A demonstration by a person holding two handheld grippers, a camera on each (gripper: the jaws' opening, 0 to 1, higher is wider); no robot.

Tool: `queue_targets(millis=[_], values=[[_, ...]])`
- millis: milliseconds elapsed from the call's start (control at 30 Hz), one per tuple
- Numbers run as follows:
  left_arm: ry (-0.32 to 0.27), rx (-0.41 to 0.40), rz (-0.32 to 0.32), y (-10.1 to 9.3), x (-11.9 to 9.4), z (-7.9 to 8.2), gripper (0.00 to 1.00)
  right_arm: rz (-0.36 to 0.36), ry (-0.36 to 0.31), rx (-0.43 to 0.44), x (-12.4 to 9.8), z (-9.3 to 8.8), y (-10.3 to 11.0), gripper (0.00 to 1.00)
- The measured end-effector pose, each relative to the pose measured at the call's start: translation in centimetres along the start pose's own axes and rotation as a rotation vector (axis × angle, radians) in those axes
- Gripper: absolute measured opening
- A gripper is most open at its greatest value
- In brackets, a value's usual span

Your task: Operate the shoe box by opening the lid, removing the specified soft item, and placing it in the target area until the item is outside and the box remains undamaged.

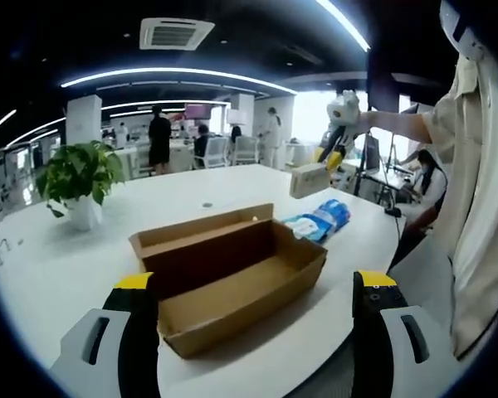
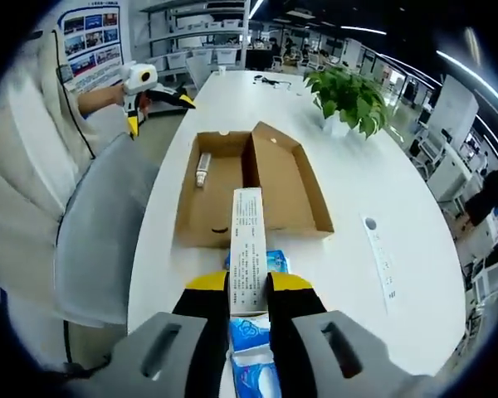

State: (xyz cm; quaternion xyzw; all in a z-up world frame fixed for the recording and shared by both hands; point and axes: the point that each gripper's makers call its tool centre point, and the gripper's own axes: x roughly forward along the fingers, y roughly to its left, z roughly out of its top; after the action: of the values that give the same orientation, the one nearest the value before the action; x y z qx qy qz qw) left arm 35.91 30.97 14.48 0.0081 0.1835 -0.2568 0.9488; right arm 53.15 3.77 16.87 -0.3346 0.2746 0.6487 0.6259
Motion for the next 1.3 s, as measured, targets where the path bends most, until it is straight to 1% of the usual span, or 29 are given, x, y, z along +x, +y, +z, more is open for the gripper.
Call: queue_targets(millis=[133,300,500,700,800,1100,1300], values=[[0.004,0.002,-0.003,-0.1,-0.1,0.0,1.0,-0.013,0.028,0.011,-0.5,-1.6,-0.7,0.14],[0.01,0.006,-0.011,-0.3,-0.4,-0.2,1.0,-0.049,0.046,0.034,-1.2,-3.1,-1.9,0.14],[0.021,0.005,-0.012,-0.3,-0.4,-0.5,1.0,-0.082,0.072,0.049,-1.6,-4.7,-3.1,0.14],[0.02,0.008,-0.017,-0.5,-0.3,-0.4,1.0,-0.107,0.117,0.052,-1.6,-6.4,-4.1,0.14],[0.02,0.012,-0.022,-0.6,-0.3,-0.4,1.0,-0.117,0.147,0.056,-1.6,-7.6,-4.7,0.14],[0.035,0.001,-0.005,-0.4,-0.8,-0.9,1.0,-0.142,0.201,0.057,-1.1,-10.4,-6.1,0.14],[0.046,0.004,-0.015,-0.7,-0.8,-1.0,1.0,-0.152,0.22,0.067,-0.7,-11.9,-6.9,0.14]])
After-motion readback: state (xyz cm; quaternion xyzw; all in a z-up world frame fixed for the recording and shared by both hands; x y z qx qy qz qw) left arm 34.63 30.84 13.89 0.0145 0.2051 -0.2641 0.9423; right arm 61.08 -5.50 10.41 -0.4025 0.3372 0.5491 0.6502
